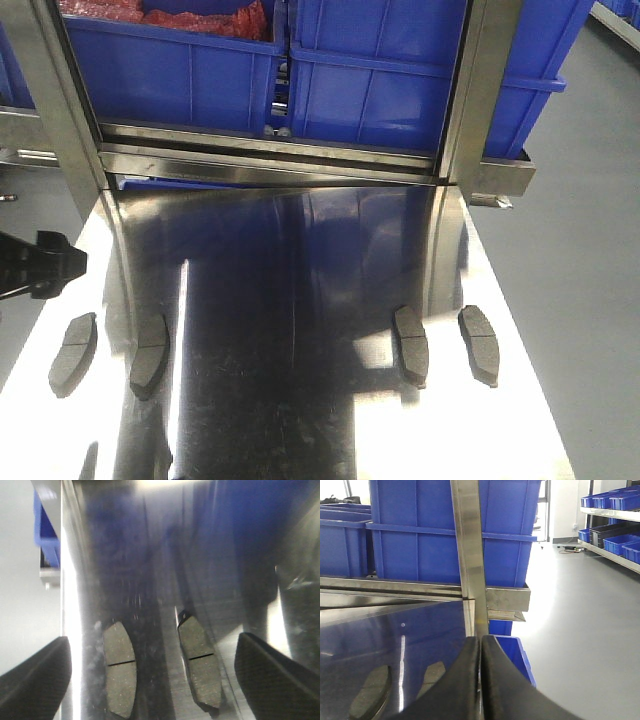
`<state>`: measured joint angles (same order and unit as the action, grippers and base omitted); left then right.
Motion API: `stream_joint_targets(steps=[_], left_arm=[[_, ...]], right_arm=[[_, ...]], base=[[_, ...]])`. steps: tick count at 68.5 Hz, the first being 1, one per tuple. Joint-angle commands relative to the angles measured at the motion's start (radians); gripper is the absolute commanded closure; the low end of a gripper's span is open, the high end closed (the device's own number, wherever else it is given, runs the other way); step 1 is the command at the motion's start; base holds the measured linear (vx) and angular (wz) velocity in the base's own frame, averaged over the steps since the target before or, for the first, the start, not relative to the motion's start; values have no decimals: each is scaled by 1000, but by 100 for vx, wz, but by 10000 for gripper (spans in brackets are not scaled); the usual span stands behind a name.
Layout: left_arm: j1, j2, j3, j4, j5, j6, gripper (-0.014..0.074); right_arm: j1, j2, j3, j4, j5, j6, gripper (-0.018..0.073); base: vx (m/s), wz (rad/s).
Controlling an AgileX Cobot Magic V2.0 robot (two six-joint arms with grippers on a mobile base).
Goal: Move and align brake pads A on conveyor
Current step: 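Lower the left gripper onto the nearest brake pad and close it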
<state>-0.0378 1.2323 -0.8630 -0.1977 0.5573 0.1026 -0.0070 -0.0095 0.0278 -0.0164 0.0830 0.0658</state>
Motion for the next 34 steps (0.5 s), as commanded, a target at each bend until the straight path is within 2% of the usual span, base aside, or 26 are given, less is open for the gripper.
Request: stream_joint_targets(steps=[1,7,13,34], left_arm=[[-23,43,-39,114,-54,-160,-15],[-24,94,-39,198,-43,-259,-15],[-24,145,-39,246,-47,-305,-13],[-24,282,-39,252,-89,-305,-11]], right_arm=[[-5,11,20,-4,-73,-2,568],[-5,11,20,-4,-73,-2,568],[-5,11,20,-4,-73,-2,568],[-5,11,20,-4,-73,-2,568]], base=[[0,0],[0,0],[0,0],[0,0]])
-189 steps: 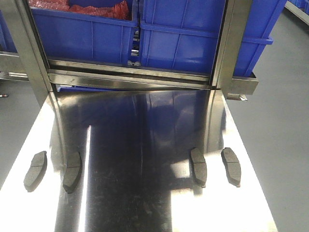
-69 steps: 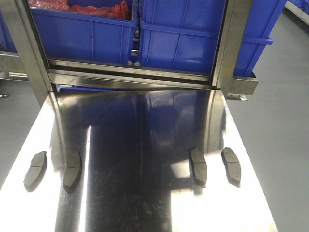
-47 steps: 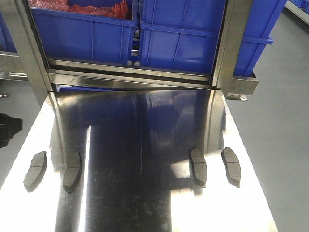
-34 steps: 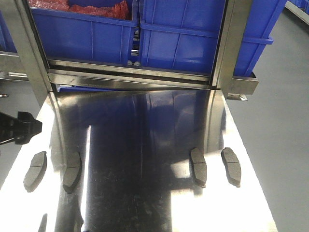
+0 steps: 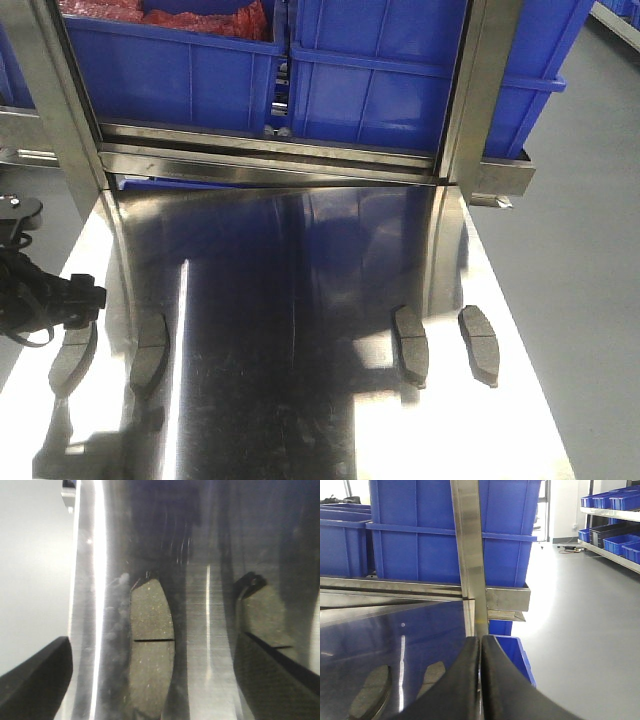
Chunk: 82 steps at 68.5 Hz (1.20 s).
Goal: Move and align brake pads A on conveyor
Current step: 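Lower the left gripper onto the nearest brake pad and close it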
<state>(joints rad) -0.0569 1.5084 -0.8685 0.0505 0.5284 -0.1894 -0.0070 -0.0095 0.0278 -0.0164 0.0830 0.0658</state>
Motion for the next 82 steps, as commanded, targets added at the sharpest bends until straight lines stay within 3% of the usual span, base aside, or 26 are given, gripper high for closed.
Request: stream_joint_targets(steps=[1,30,82], left_arm=[[-5,12,-34,4,-65,-13,-11],[-5,140,-34,4,-96,-13,-7],[-5,196,-34,4,-110,-13,19]], right_arm=[[-5,11,20,-4,-73,-2,568],[-5,11,20,-4,-73,-2,568],[-5,11,20,-4,-73,-2,568]], base=[[0,0],[0,0],[0,0]])
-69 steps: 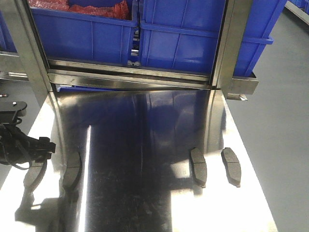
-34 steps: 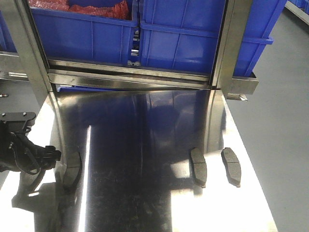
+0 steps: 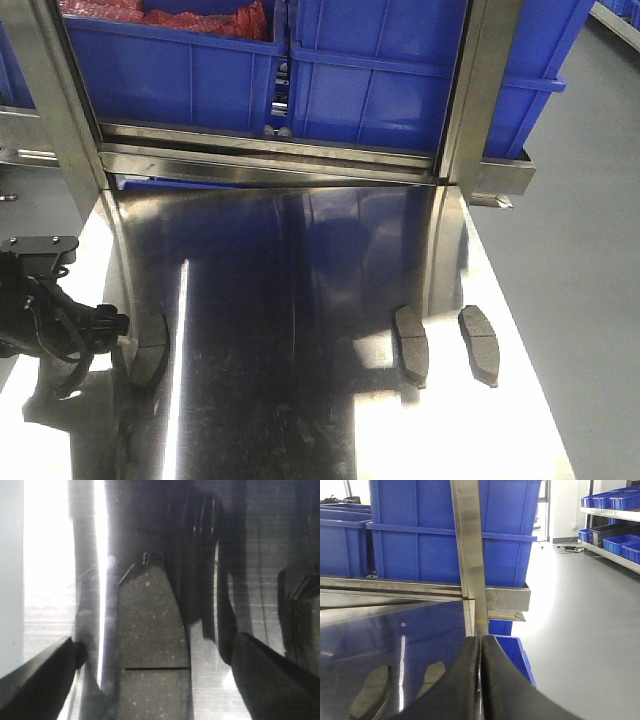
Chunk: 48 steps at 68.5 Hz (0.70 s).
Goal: Move and align brake pads A on conveyor
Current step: 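Lower the left gripper onto the nearest brake pad and close it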
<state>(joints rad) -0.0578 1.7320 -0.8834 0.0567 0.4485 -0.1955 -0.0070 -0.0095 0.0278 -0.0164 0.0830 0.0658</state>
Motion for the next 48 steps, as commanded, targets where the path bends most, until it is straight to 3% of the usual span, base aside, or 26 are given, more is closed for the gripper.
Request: stream_joint_targets(steps=[1,48], left_arm=[[-4,-27,-19,-2,-30,-7,23],[-4,-65,-19,-2,-24,-8,400]], right_arm=[[-5,11,20,-4,-73,-2,568],[-5,11,20,-4,-73,-2,568]], base=[[0,0],[0,0]])
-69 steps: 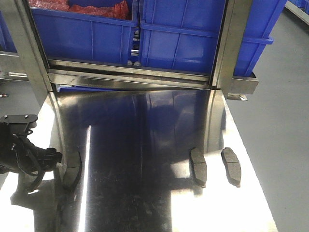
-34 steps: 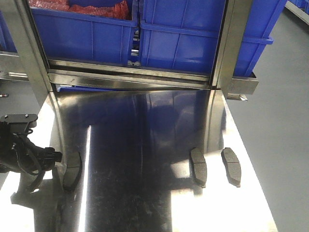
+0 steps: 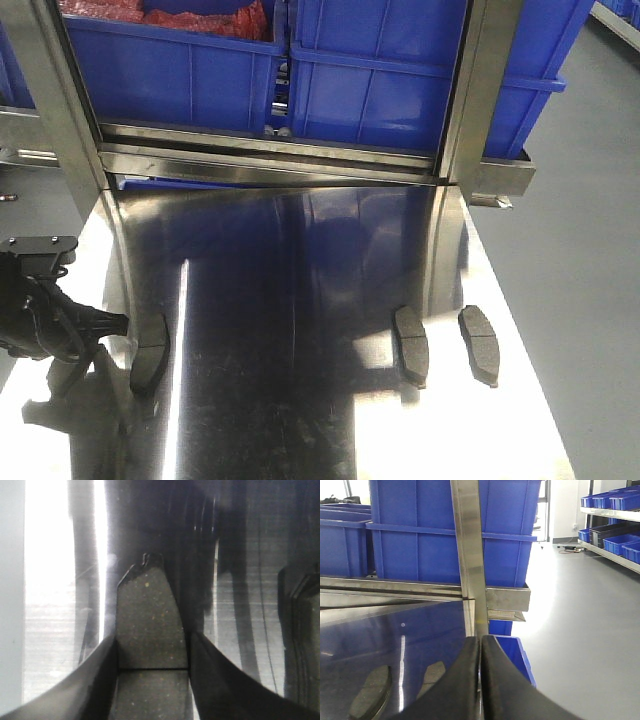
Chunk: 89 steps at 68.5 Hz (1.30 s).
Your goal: Move and align brake pads A on conveyor
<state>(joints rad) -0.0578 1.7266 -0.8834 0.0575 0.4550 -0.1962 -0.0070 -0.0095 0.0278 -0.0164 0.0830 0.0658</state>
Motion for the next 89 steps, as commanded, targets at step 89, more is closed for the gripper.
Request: stream_joint_targets(steps=[89], left_arm=[[-4,-924,186,-3,9,-5,433]], right_arm=[[-5,11,20,-4,-73,-2,568]], base=[[0,0]])
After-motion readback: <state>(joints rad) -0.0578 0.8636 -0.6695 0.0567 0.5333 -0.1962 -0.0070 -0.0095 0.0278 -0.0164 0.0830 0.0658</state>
